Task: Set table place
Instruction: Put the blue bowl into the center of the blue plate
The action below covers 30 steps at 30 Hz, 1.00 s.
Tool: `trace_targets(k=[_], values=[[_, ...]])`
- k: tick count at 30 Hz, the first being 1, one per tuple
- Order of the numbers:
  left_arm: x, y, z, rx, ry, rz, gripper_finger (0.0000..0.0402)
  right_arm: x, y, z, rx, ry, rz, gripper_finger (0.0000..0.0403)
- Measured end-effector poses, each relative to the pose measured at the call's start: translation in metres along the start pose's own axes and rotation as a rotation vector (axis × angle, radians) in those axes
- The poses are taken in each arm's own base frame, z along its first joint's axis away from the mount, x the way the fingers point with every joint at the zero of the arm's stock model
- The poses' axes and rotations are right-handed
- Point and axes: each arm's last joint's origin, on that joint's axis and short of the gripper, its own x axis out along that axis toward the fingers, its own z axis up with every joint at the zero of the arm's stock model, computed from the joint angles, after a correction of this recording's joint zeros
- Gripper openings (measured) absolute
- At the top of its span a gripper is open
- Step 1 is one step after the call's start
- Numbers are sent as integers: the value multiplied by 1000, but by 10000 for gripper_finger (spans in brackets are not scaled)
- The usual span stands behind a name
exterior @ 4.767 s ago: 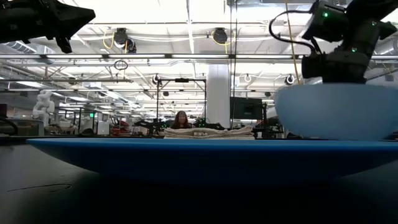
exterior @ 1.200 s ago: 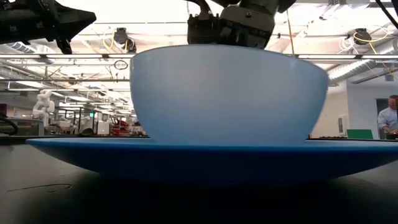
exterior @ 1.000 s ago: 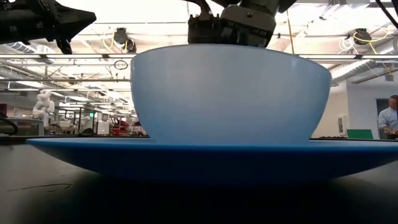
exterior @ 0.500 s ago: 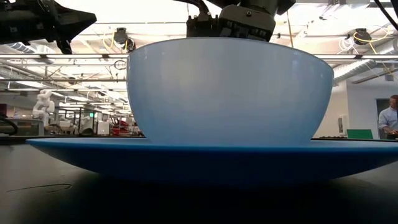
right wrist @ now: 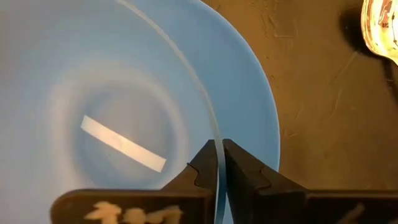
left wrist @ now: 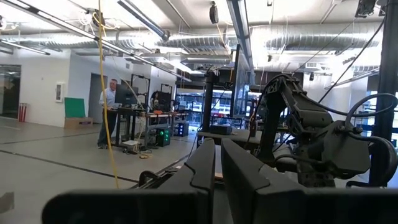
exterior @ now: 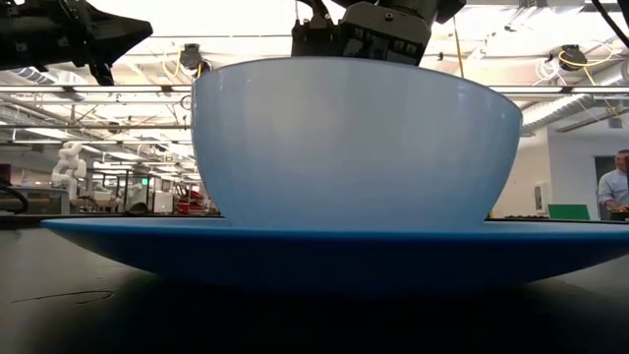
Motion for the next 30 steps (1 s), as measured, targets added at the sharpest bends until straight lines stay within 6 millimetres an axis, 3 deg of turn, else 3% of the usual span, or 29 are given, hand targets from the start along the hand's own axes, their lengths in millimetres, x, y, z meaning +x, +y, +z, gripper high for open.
trace_targets(k=[19, 30], values=[[0, 0, 0, 0, 0, 0, 31, 0, 1, 0, -22, 7, 23, 18], [0, 0, 0, -1, 0, 0, 31, 0, 2, 2, -22, -18, 32, 98]])
